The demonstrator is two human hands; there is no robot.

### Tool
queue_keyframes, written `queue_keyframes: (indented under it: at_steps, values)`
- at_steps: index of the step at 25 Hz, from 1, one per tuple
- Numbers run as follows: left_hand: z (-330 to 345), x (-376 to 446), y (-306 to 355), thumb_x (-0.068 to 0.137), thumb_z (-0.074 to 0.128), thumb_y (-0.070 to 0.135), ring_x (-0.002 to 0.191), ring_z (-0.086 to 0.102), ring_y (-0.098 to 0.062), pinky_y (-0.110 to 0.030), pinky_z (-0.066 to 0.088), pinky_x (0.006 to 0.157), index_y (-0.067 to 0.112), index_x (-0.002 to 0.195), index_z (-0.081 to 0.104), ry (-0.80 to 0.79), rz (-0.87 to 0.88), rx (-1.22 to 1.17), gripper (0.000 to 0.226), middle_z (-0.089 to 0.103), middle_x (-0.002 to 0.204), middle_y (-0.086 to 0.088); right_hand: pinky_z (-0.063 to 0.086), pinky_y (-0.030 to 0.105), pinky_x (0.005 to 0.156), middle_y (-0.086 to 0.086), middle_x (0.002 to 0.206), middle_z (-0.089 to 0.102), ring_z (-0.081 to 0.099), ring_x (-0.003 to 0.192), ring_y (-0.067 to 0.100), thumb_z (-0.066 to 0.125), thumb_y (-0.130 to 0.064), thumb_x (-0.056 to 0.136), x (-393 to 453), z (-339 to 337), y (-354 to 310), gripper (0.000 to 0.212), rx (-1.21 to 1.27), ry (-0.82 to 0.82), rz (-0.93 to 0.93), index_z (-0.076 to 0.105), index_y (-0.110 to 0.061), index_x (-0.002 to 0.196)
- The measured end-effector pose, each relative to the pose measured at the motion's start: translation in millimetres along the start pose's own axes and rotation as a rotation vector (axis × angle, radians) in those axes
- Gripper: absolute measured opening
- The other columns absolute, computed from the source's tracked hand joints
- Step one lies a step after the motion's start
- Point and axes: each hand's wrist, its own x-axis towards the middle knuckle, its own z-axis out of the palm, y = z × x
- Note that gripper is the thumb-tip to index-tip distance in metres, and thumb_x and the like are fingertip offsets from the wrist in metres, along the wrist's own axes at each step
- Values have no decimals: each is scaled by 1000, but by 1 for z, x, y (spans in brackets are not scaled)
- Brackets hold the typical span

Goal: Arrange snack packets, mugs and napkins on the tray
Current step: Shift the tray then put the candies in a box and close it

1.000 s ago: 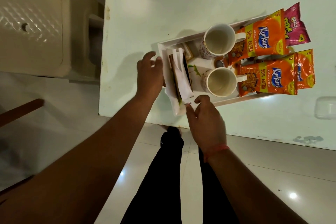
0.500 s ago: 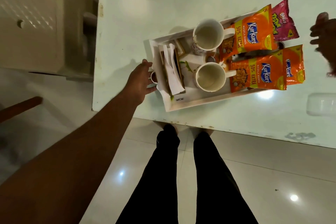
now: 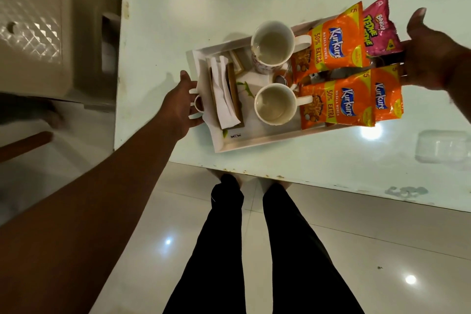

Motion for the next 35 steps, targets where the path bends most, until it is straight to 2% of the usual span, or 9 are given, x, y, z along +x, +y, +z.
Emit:
queue_keyframes:
  at_steps: [3,5,10,15,18,24,31,35]
  values:
    - [9,3,21,96,35,67,94,65,-21,-44,54,92,27,107,65,5,19,32,52,68,105,-2,48,45,92,6,112,72,65,103,30,28,-91,49,-1,-9,7,98,39,-24,6,72,-26,108]
    - [18,6,40,96,33,67,92,65,-19,-43,53,93,26,105,66,-9,44,65,52,68,101,0,48,45,92,6,113,71,65,101,30,26,-91,52,-2,-16,11,96,77,-19,7,72,-26,106]
    - [43,15,84,96,32,67,88,63,-17,-45,51,96,26,108,65,-30,98,147,54,66,93,2,48,44,88,8,114,69,63,100,30,9,-85,82,1,-29,22,89,202,1,17,71,-26,108]
    - [58,21,100,97,31,65,85,62,-17,-44,50,97,26,99,63,-42,121,200,51,65,89,2,50,44,89,12,125,65,63,108,33,9,-84,83,4,-33,26,94,230,-1,25,66,-22,125]
    - [58,22,99,97,32,66,83,63,-16,-44,50,97,27,98,64,-40,119,221,51,66,87,3,52,42,84,13,121,65,64,101,32,10,-84,84,5,-31,30,91,214,9,24,68,-24,119]
    - [54,28,95,97,33,66,81,63,-15,-45,50,98,25,112,64,-47,111,222,53,67,87,4,51,42,87,11,112,68,63,102,32,10,-83,84,4,-26,32,84,205,48,14,73,-29,102]
    - [53,26,93,97,35,65,82,62,-15,-45,49,100,25,117,63,-57,118,221,53,66,88,4,48,47,97,9,118,69,63,110,30,13,-84,84,3,-24,37,87,199,107,42,70,-26,113]
    - [52,24,96,96,36,66,88,61,-17,-45,48,101,25,121,61,-76,127,223,54,64,95,3,48,44,95,7,120,68,64,106,27,14,-84,84,-4,-24,44,86,234,114,59,67,-24,115]
